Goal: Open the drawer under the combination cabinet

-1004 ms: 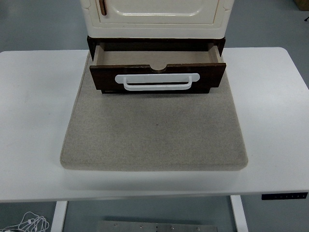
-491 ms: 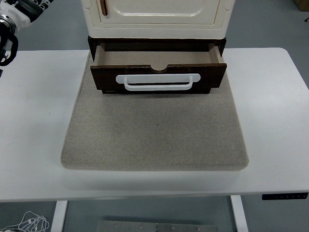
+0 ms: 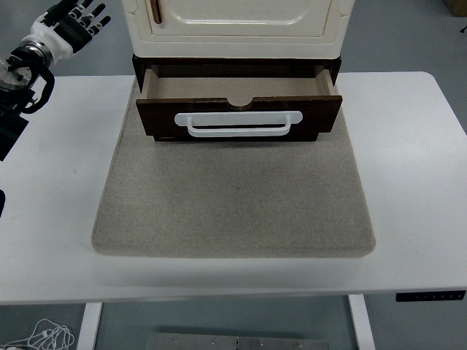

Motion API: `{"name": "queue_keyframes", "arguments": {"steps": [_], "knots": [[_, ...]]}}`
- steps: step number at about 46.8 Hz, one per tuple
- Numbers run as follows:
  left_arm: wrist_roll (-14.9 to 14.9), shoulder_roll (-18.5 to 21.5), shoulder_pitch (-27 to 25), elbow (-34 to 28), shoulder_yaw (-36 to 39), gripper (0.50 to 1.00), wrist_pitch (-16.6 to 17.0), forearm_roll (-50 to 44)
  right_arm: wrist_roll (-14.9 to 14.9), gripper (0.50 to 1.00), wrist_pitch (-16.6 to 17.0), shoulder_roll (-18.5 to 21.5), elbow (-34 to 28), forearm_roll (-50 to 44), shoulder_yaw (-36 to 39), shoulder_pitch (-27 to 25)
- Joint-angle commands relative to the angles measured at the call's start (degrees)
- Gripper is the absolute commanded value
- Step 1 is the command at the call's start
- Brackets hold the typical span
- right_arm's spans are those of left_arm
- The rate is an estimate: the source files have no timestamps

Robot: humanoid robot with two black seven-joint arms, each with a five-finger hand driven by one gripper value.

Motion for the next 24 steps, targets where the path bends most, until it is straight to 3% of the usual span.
{"name": "queue_keyframes", "arguments": {"steps": [1,24], "knots": [[0.0,0.0,0.0,0.2,-0.1,1.0,0.1,-0.1,-0.1,0.928,0.0,0.0,0.0,0.0,0.0,0.1],[-0.6,-1.6,2.9,-0.1,-2.4,1.0,0.2,-1.2,-0.1,0.926,-0.2,0.0,-0.1,0.1,0.2,-0.1]]}}
